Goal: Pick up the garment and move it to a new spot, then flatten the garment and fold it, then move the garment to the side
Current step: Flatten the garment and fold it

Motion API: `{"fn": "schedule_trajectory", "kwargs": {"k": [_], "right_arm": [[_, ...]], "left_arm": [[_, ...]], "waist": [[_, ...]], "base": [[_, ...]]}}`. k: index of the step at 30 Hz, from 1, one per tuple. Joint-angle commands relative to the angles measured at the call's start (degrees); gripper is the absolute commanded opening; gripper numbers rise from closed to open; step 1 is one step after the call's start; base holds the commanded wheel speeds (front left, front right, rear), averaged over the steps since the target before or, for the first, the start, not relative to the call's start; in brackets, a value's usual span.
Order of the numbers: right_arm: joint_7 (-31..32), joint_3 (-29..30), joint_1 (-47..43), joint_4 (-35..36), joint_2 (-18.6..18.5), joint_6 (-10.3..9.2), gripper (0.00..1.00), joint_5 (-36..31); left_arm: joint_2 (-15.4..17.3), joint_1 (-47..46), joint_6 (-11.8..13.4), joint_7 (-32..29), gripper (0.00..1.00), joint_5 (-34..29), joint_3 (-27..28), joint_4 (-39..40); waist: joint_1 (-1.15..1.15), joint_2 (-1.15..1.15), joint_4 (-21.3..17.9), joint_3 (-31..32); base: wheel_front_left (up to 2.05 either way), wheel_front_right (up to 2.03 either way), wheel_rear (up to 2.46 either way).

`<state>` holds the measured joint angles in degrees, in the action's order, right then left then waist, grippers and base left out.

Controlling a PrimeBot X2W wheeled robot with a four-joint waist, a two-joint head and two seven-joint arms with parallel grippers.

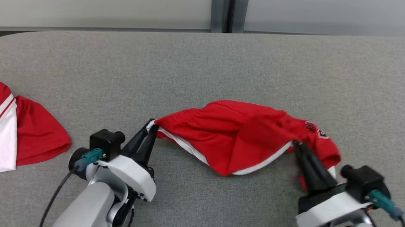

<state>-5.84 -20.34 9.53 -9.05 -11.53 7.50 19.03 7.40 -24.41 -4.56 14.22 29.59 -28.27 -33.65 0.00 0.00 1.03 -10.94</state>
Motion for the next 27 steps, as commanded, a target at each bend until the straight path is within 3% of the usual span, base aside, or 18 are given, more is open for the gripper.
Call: {"fn": "schedule_trajectory", "kwargs": {"k": [1, 11, 18, 22, 27], "right_arm": [[-0.16, 0.53, 0.02, 0.35, -0.25, -0.02, 0.00, -0.46], [0.43, 12.39, 2.16, 11.30, -2.29, -0.02, 0.00, -4.98], [3.32, 17.21, 4.69, 18.87, -3.50, -0.03, 0.00, -7.19], [4.75, 17.83, 6.01, 21.03, -3.43, -0.03, 0.00, -7.40], [5.36, 17.10, 8.35, 20.83, -3.22, -0.03, 0.00, -6.86]], "left_arm": [[0.56, 0.72, 0.37, 0.34, 0.00, 0.05, 0.38, 0.61], [5.71, 3.63, 5.85, 0.51, 0.00, -2.28, 5.14, 25.19], [10.18, 1.80, 9.17, -4.65, 0.00, -4.05, 7.62, 40.97], [11.23, 1.21, 10.09, -8.07, 0.00, -3.32, 8.25, 45.73], [11.30, -0.66, 10.18, -10.65, 0.00, -1.96, 8.78, 45.85]], "waist": [[0.00, 0.00, 0.00, 0.61], [0.00, 0.00, 0.35, 4.73], [0.00, 0.00, 0.07, 6.77], [0.00, 0.00, -0.25, 6.64], [0.00, 0.00, -0.73, 5.31]], "base": [[0.00, 0.00, 0.00], [0.00, 0.00, 0.00], [0.00, 0.00, 0.00], [0.00, 0.00, 0.00], [0.00, 0.00, 0.00]]}}
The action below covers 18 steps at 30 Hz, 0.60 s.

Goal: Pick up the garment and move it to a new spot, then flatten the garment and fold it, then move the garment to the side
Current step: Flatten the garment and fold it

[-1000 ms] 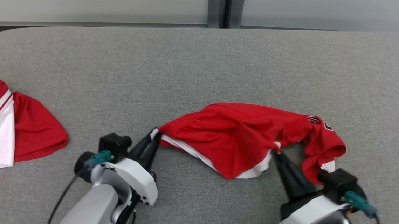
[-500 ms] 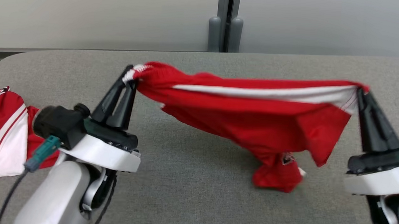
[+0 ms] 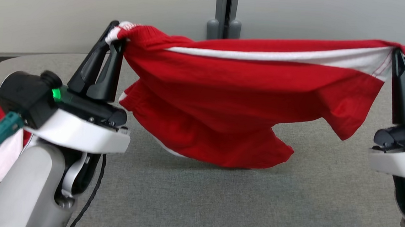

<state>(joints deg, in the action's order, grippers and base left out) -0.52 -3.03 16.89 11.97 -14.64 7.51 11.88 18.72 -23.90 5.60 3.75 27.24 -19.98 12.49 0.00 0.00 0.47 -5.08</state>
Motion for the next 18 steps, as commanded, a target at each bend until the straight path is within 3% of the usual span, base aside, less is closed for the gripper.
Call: {"fn": "schedule_trajectory", "kwargs": {"k": [1, 9, 16, 17, 18], "right_arm": [[0.11, -0.41, 1.93, -0.54, -0.22, -0.04, 0.00, 0.59], [-0.33, -2.51, 18.09, -7.27, -2.59, -0.04, 0.00, 3.42], [-3.02, -7.24, 37.23, -19.74, -3.36, -0.03, 0.00, 5.20], [-4.24, -9.22, 40.98, -24.38, -2.53, -0.04, 0.00, 5.87], [-4.24, -9.22, 40.98, -24.38, -2.53, -0.04, 0.00, 5.87]], "left_arm": [[-0.57, -1.72, -0.38, -0.64, 0.00, 1.45, 0.52, -0.81], [-2.79, -17.00, -4.08, -0.96, 0.00, 4.96, 2.14, -12.62], [-6.79, -35.46, -7.12, 2.94, 0.00, 6.75, 4.15, -30.41], [-7.80, -38.80, -7.79, 4.35, 0.00, 7.29, 4.66, -36.59], [-7.80, -38.80, -7.79, 4.35, 0.00, 7.29, 4.66, -36.59]], "waist": [[0.00, 0.00, -0.19, -1.08], [0.00, 0.00, 0.26, -8.94], [0.00, 0.00, 1.00, -14.20], [0.00, 0.00, 0.92, -14.85], [0.00, 0.00, 0.92, -14.85]], "base": [[0.00, 0.00, 0.00], [0.00, 0.00, 0.00], [0.00, 0.00, 0.00], [0.00, 0.00, 0.00], [0.00, 0.00, 0.00]]}}
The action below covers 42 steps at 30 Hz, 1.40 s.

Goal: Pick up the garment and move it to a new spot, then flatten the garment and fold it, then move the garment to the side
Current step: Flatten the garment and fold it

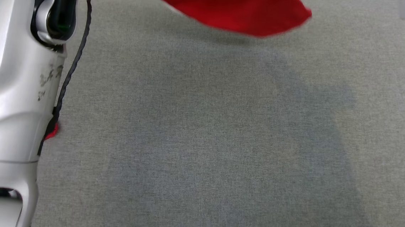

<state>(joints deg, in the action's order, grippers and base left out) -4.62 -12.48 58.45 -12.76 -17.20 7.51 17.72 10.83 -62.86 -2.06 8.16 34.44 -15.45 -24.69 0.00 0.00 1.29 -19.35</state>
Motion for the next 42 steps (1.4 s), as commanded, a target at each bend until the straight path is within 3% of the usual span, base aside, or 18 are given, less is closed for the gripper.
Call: {"fn": "schedule_trajectory", "kwargs": {"k": [1, 6, 12, 19, 24, 29, 34, 42], "right_arm": [[-0.49, -0.76, 0.80, -2.25, 0.54, -0.04, 0.00, 0.60], [-3.22, -5.61, 4.43, -15.77, 3.65, -0.04, 0.00, 3.92], [-6.81, -11.49, 0.70, -29.28, 7.86, -0.04, 0.00, 9.16], [-9.83, -17.83, -8.73, -36.29, 9.59, -0.03, 0.00, 15.63], [-10.59, -19.36, -18.01, -33.91, 8.84, -0.03, 0.00, 18.66], [-10.62, -15.25, -30.06, -24.59, 7.16, -0.03, 0.00, 16.84], [-10.63, -10.34, -42.66, -15.44, 6.50, -0.03, 0.00, 14.23], [-5.76, -3.41, -60.68, 0.44, 6.60, -0.05, 0.00, 8.29]], "left_arm": [[-0.38, -0.79, -0.44, 0.47, 0.00, 0.37, 0.22, -2.59], [-2.94, -1.65, -2.07, 2.66, 0.00, 2.44, 0.39, -18.16], [-5.57, 3.06, -4.13, 2.87, 0.00, 6.63, 0.81, -34.09], [-7.14, 10.65, -5.43, 3.93, 0.00, 10.65, -0.15, -41.93], [-7.39, 19.49, -5.43, 5.78, 0.00, 12.02, -4.17, -37.37], [-4.72, 29.53, -5.44, 6.90, 0.00, 11.57, -8.21, -29.85], [-1.99, 40.70, -5.39, 7.05, 0.00, 9.77, -6.34, -18.78], [0.90, 60.54, 0.94, 6.02, 0.00, 6.72, -5.00, 4.09]], "waist": [[0.00, 0.00, 0.01, -0.77], [0.00, 0.00, -0.35, -1.53], [0.00, 0.00, -1.18, -1.77], [0.00, 0.00, -1.24, -0.78], [0.00, 0.00, -1.35, 2.56], [0.00, 0.00, -1.54, 6.69], [0.00, 0.00, -1.88, 11.17], [0.00, 0.00, -2.05, 17.35]], "base": [[0.00, 0.00, 0.00], [0.00, 0.00, 0.00], [0.00, 0.00, 0.00], [0.00, 0.00, 0.00], [0.00, 0.00, 0.00], [0.00, 0.00, 0.00], [0.00, 0.00, 0.00], [0.00, 0.00, 0.00]]}}
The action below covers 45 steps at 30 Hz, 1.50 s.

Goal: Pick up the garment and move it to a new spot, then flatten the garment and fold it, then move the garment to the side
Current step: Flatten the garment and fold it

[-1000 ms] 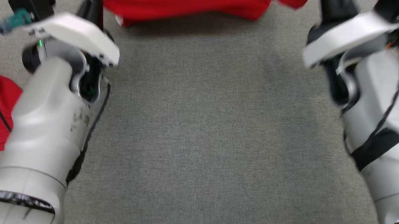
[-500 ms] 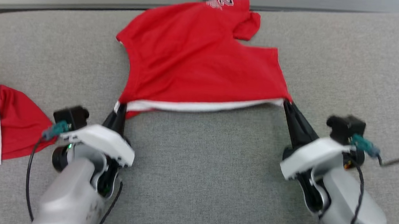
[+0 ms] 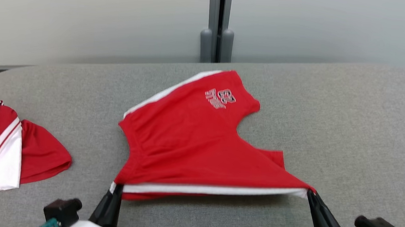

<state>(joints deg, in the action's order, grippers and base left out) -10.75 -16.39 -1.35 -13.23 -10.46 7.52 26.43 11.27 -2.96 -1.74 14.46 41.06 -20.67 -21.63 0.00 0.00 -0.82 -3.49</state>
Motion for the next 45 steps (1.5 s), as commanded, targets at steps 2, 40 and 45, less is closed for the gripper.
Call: {"fn": "schedule_trajectory", "kwargs": {"k": [2, 40, 45], "right_arm": [[2.92, 2.81, -5.07, 5.25, 0.38, -0.06, 0.00, -2.00], [10.75, -3.44, 36.62, -6.24, -6.67, -0.04, 0.00, 0.20], [8.18, -6.87, 45.50, -15.73, -6.88, -0.03, 0.00, 2.92]], "left_arm": [[1.84, 4.86, 2.61, -2.27, 0.00, -0.17, -0.22, 7.17], [0.35, -14.46, 0.45, -17.06, 0.00, 7.87, 0.21, 12.74], [-1.10, -19.22, -1.28, -15.73, 0.00, 8.22, 0.17, 8.38]], "waist": [[0.00, 0.00, 0.07, 2.49], [0.00, 0.00, 10.16, -18.48], [0.00, 0.00, 11.90, -20.18]], "base": [[0.00, 0.00, 0.00], [0.00, 0.00, 0.00], [0.00, 0.00, 0.00]]}}
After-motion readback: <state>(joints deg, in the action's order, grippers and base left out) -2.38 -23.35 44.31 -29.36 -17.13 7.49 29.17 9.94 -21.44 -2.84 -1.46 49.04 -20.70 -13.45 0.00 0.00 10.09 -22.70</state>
